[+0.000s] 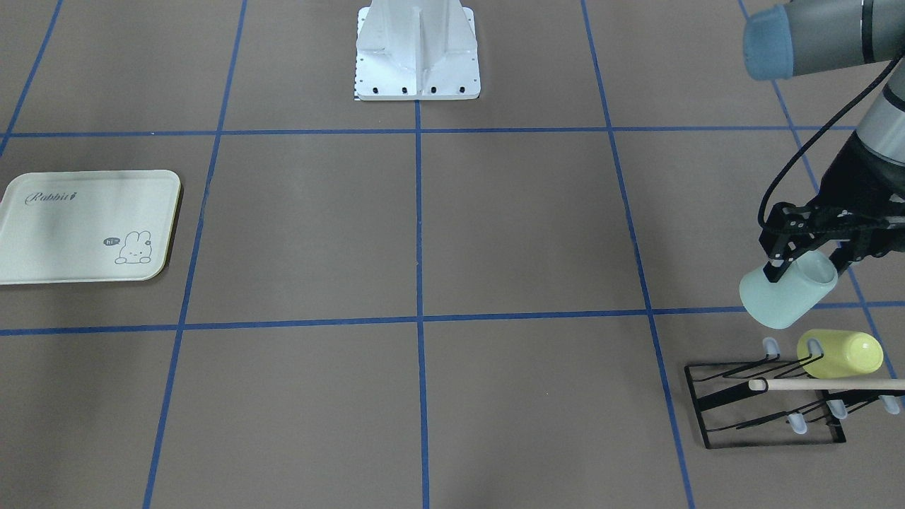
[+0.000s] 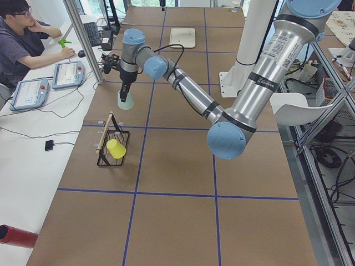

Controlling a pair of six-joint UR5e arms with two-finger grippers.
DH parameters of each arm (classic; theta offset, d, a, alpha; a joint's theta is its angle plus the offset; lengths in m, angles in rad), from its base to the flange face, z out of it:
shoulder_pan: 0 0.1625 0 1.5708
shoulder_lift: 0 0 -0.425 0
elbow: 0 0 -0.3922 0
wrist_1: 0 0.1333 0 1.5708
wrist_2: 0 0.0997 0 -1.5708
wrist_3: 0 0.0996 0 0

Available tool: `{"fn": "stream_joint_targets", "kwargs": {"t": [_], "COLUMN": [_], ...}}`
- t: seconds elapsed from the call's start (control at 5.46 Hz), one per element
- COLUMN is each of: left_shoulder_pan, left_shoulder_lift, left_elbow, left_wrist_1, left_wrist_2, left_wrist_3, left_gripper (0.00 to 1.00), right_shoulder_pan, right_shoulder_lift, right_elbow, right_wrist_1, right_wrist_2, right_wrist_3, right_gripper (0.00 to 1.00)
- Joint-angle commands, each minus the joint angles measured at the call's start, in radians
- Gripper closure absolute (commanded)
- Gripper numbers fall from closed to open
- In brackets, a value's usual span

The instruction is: Left arm grabs green cup and hands to right arm on tray

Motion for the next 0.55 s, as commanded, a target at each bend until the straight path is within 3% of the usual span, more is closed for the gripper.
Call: {"fn": "stream_joint_targets", "kwargs": {"t": [0.0,0.18,0.37], "left_shoulder_pan": [0.049,0.057,0.085], "left_shoulder_lift": [0.025,0.025,0.027], "left_elbow": [-0.001,-0.016,-0.010], "left_wrist_1": [-0.199,-0.256,-0.397], "left_wrist_2": [-0.002,-0.014,-0.135], "left_wrist_3": [-0.258,-0.361,-0.540], "left_gripper": [0.87,0.87,0.87], "right_shoulder_pan": [-0.054,-0.089,-0.179], "right_shoulder_lift": [0.002,0.003,0.008], "right_elbow": [-0.006,-0.001,-0.013], "right_wrist_1": [0.233,0.377,0.643], "right_wrist_2": [0.003,0.004,-0.010], "right_wrist_3": [0.342,0.567,0.968], "right_gripper": [0.00,0.00,0.00]}}
